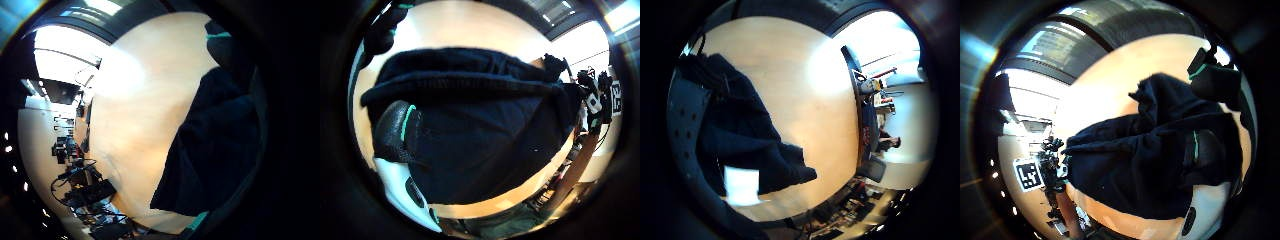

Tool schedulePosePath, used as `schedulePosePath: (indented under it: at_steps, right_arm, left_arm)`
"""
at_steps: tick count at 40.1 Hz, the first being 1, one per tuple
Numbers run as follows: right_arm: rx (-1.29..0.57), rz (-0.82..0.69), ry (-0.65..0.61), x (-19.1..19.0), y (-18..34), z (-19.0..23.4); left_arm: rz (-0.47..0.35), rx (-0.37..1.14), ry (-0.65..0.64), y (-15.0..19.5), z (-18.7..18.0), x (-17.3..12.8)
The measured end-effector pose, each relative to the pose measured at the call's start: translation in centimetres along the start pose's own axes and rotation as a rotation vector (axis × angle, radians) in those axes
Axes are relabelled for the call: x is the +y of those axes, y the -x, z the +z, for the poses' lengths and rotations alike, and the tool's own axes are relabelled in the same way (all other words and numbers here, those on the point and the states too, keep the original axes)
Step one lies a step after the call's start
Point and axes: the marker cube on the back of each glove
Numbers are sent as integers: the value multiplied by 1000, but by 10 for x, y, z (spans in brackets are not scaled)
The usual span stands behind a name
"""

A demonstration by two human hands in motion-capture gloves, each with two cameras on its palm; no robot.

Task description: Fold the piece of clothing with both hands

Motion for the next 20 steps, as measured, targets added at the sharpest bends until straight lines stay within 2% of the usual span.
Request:
schedulePosePath:
  at_steps: [2,5,8,11,13,16,20]
  right_arm:
    - [-46,5,-58,6,-5,-9]
    - [-163,46,-162,22,-17,-22]
    - [-293,133,-137,47,-32,-13]
    - [-380,243,-53,74,-50,9]
    - [-408,270,-42,87,-60,23]
    - [-360,312,-23,105,-76,40]
    - [-281,371,58,119,-93,61]
  left_arm:
    - [-11,4,-93,3,-6,-2]
    - [-4,85,-255,0,-20,0]
    - [25,119,-334,-3,-23,8]
    - [75,151,-311,-16,-13,22]
    - [83,116,-295,-19,-4,27]
    - [81,71,-233,-21,13,32]
    - [88,146,-108,-29,33,38]
